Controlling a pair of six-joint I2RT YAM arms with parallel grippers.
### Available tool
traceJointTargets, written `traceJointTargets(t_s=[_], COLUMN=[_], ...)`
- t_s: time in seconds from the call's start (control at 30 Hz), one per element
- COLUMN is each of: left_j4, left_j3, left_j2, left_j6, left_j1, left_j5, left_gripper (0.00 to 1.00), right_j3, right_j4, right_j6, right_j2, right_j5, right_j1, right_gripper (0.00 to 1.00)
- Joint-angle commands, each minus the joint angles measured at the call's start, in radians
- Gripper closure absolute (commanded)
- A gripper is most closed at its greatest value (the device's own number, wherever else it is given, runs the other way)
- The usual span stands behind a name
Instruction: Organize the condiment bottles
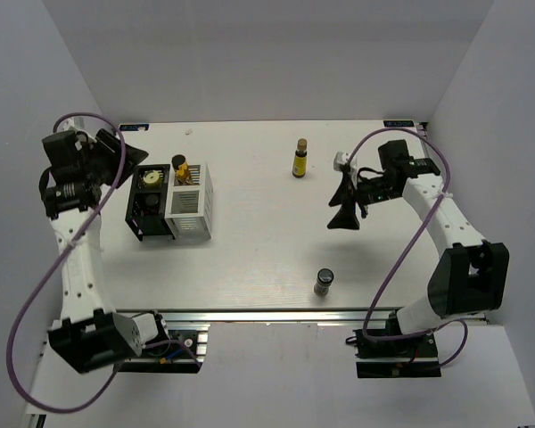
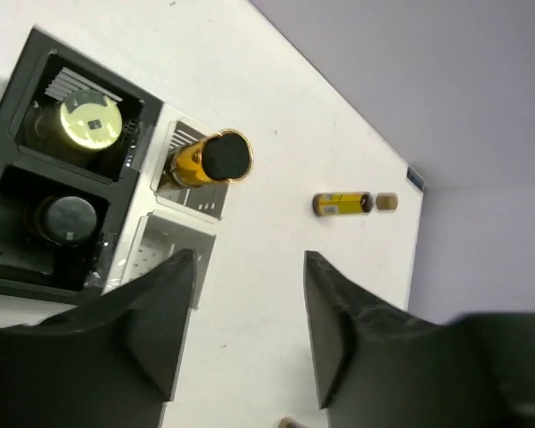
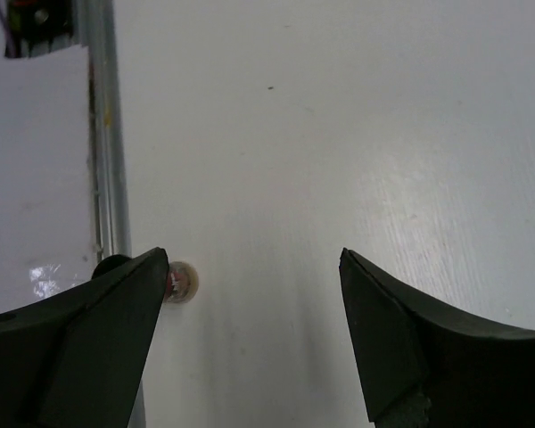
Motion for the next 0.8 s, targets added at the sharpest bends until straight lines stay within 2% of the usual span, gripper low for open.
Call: traceJointTargets(t_s=[0.0,0.07,0.23,0.4,0.47,0.53,0.77], left_j4=[0.121,0.146,0.148,0.095,0.086,0.085,0.062], left_j3=[-0.104,-0.131,-0.157,-0.137,-0.140,-0.143,-0.133], left_j2=[-0.083,-0.126,-0.172,-0.188,-0.192,-0.203,-0.225], left_j6=[0.017,0.018,0.029,0.058,0.061,0.061,0.066], left_j1=[0.002,0.001,0.002,0.002,0.002,0.002,0.001], left_j5=[0.103,0.120,0.134,0.140,0.142,0.143,0.148], left_gripper=[0.30,0.24,0.20,0.19,0.19,0.19,0.19], right_j3=[-0.046,-0.148,-0.366,-0.435,-0.489,-0.530,-0.560], right_j4=[-0.288,-0.282,-0.111,-0.096,-0.005,0.136,0.259], right_j6=[-0.318,-0.395,-0.409,-0.462,-0.418,-0.291,-0.140], right_j2=[-0.102,-0.156,-0.321,-0.349,-0.374,-0.395,-0.380], right_j5=[-0.039,-0.007,0.067,0.110,0.162,0.217,0.291], right_j1=[0.043,0.063,0.109,0.175,0.206,0.259,0.344], right_gripper=[0.17,0.15,0.11,0.11,0.11,0.11,0.13])
